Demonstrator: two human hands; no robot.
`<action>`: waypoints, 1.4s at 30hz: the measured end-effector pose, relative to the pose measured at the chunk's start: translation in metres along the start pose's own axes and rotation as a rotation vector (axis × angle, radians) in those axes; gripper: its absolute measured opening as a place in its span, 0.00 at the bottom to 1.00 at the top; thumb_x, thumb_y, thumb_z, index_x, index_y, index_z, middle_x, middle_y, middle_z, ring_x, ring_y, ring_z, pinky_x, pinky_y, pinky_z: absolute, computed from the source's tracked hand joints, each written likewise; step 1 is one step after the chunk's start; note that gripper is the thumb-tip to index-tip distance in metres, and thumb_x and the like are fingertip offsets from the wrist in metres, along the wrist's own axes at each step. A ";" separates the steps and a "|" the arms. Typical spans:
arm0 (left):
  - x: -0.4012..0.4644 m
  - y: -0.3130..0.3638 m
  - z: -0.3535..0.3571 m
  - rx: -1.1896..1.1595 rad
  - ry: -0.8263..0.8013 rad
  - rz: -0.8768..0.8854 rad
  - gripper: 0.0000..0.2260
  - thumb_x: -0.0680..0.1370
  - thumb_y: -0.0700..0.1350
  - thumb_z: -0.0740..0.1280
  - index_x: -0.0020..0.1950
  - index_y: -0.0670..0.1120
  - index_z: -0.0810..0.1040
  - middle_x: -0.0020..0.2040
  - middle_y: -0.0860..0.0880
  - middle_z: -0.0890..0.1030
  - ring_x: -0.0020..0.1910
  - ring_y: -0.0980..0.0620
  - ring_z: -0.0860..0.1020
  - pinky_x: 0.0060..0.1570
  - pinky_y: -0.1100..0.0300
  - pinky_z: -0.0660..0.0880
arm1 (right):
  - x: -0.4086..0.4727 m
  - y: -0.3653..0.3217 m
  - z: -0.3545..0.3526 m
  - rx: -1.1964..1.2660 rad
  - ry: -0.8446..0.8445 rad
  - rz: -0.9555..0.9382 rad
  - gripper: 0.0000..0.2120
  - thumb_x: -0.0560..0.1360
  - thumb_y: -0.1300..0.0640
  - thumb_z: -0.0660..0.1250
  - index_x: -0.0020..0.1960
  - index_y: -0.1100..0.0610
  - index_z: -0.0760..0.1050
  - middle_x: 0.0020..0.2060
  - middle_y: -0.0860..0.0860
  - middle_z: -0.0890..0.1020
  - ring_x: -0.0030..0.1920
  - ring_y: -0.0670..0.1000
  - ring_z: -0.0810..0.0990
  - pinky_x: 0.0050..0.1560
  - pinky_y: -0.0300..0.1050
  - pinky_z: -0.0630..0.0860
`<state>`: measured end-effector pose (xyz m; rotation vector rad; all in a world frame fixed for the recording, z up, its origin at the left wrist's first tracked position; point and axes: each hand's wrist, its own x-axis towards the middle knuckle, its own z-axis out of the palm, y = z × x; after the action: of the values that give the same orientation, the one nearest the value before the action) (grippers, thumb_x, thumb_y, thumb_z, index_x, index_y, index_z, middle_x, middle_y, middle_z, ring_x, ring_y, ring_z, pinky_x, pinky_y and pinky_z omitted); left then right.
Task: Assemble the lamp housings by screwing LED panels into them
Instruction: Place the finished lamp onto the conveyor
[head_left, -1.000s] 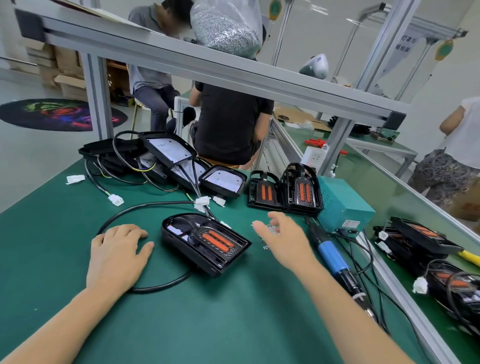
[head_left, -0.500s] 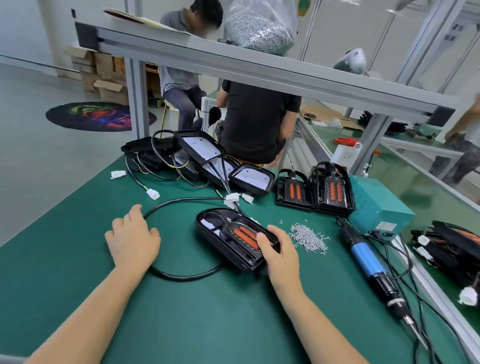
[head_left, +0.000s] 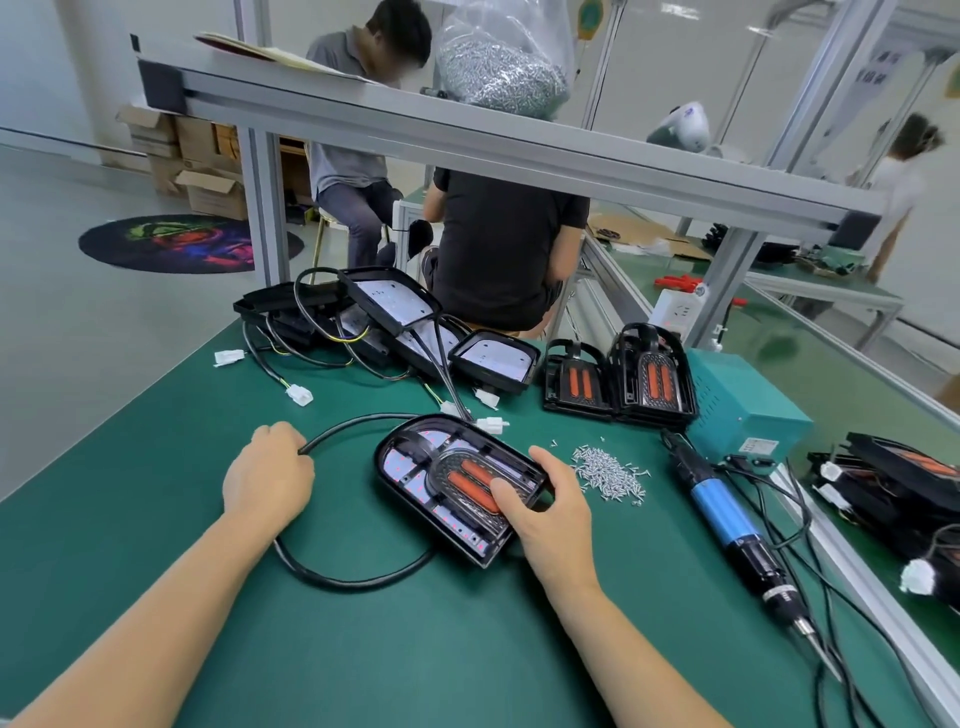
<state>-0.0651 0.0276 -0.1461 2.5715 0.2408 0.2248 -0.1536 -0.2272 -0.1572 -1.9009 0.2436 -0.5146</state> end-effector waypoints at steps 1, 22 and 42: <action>0.000 -0.001 0.003 -0.055 -0.004 0.005 0.10 0.76 0.35 0.57 0.53 0.42 0.75 0.51 0.44 0.78 0.47 0.41 0.75 0.43 0.55 0.70 | 0.001 0.000 -0.001 0.021 -0.009 0.013 0.27 0.70 0.55 0.77 0.66 0.53 0.73 0.58 0.43 0.76 0.58 0.40 0.74 0.59 0.30 0.66; 0.028 0.057 0.001 -0.553 -0.453 0.275 0.24 0.69 0.23 0.58 0.51 0.48 0.80 0.51 0.48 0.83 0.53 0.49 0.79 0.54 0.55 0.73 | 0.051 -0.039 -0.012 -0.439 -0.578 -0.016 0.35 0.71 0.46 0.75 0.73 0.52 0.66 0.67 0.47 0.71 0.68 0.47 0.68 0.66 0.40 0.64; 0.025 0.046 0.004 -0.511 -0.403 0.450 0.25 0.76 0.31 0.64 0.43 0.64 0.82 0.47 0.62 0.83 0.51 0.60 0.80 0.55 0.61 0.72 | 0.068 -0.059 -0.009 -0.289 -0.846 0.278 0.16 0.67 0.50 0.78 0.51 0.51 0.78 0.45 0.47 0.83 0.43 0.47 0.80 0.45 0.42 0.78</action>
<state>-0.0339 -0.0070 -0.1222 2.0660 -0.4879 -0.0695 -0.1020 -0.2397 -0.0839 -2.1455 0.0161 0.5469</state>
